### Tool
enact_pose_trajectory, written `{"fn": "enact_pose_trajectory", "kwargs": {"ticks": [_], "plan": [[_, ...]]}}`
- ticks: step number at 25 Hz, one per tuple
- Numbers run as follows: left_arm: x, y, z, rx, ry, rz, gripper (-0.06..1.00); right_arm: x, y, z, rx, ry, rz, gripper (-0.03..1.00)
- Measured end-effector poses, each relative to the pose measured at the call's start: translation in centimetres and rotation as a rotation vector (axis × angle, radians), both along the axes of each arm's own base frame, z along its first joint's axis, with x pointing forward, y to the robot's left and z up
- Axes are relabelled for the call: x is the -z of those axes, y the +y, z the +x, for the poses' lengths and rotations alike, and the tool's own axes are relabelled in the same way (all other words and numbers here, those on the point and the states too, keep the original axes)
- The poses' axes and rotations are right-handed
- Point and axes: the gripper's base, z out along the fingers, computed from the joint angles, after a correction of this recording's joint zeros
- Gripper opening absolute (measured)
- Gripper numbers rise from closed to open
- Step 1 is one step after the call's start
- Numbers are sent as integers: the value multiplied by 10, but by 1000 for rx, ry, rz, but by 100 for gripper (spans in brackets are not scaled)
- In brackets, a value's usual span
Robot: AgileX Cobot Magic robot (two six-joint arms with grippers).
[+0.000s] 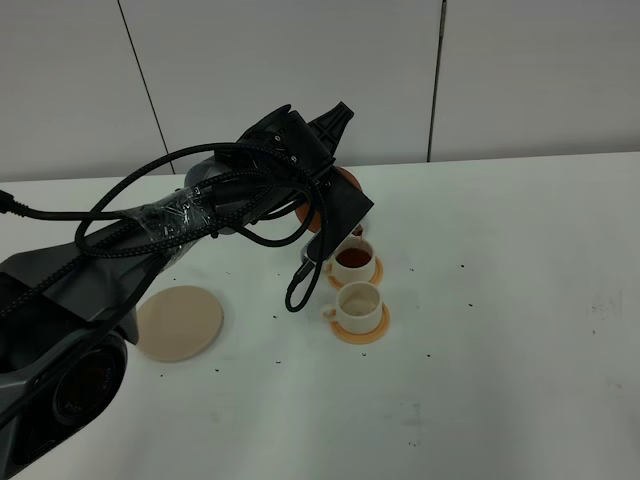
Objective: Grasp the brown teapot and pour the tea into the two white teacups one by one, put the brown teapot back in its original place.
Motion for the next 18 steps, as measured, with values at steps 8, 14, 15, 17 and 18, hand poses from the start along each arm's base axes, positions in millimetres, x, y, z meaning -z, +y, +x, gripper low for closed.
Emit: {"fn": "enact_pose_trajectory", "kwargs": {"ticks": [8,14,15,17,18], "plan": [[0,0,0,-1,1,1,17,0,0,0,0,0,0,24],[1,2,-1,-13,12,11,17,0,0,0,0,0,0,24],[1,2,-1,-15,13,12,17,0,0,0,0,0,0,24],[1,2,-1,-17,15,14,17,0,0,0,0,0,0,24],[1,2,-1,-17,15,15,17,0,0,0,0,0,0,24]]}}
